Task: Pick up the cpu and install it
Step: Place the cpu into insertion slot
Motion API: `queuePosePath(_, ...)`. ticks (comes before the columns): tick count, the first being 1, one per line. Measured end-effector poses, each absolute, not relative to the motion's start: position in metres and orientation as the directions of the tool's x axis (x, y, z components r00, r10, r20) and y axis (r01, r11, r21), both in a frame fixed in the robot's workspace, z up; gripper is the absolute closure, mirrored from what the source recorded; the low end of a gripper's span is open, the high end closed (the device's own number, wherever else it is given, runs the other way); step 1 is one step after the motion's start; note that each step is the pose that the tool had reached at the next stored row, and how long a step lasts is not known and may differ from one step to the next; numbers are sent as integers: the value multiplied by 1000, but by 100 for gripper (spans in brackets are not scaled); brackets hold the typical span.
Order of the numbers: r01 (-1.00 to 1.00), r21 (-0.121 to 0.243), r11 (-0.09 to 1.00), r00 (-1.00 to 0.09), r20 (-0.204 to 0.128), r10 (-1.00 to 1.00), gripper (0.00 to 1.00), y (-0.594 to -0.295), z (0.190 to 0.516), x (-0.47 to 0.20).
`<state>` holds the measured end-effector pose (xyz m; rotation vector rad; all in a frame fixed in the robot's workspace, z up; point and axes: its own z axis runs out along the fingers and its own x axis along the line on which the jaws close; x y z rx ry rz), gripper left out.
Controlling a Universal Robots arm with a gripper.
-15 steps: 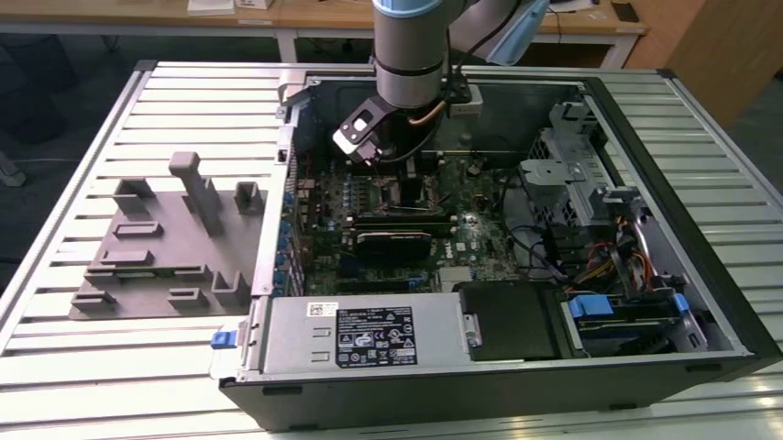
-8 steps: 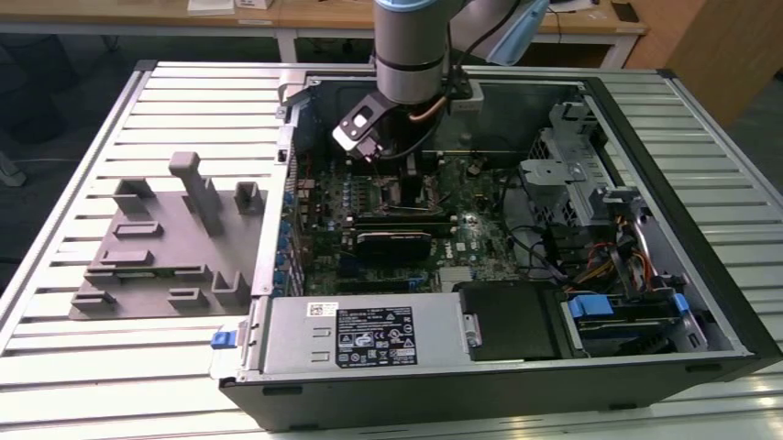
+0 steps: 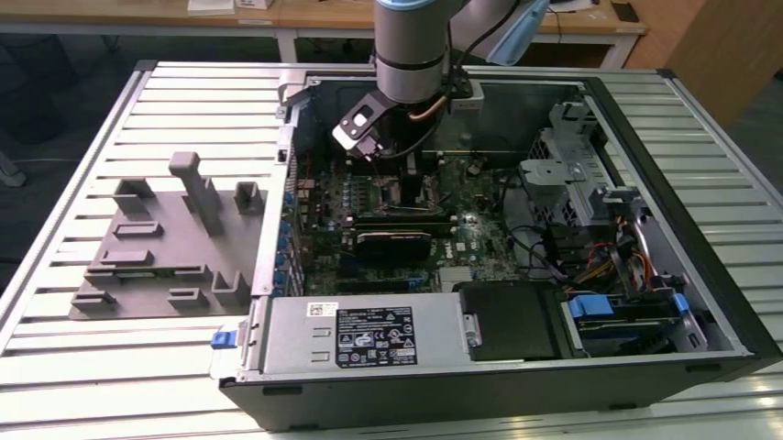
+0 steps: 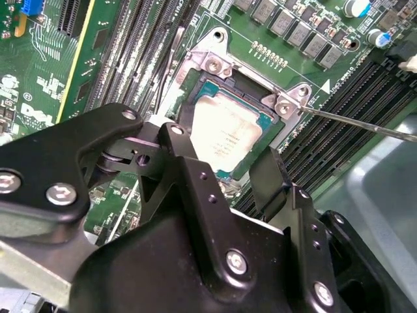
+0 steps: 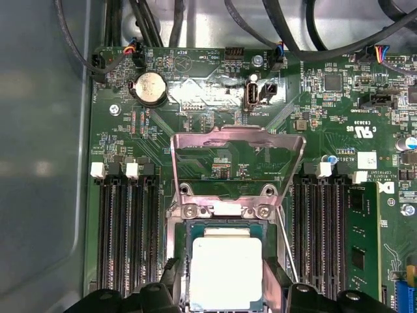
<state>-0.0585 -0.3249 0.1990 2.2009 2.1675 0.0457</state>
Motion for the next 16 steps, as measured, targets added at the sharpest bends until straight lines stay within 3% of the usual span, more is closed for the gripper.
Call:
queuePosePath(2,998,58,-15,16,-16,1000,47,-325,199,-58)
queuePosePath(4,998,58,-15,16,-16,1000,47,-325,199,-58)
queuePosePath(6,998,58,-15,16,-16,1000,64,-325,199,-59)
queuePosePath(11,998,58,-15,16,-15,1000,87,-325,199,-58)
queuePosePath(16,998,58,-15,16,-16,1000,89,-325,199,-58)
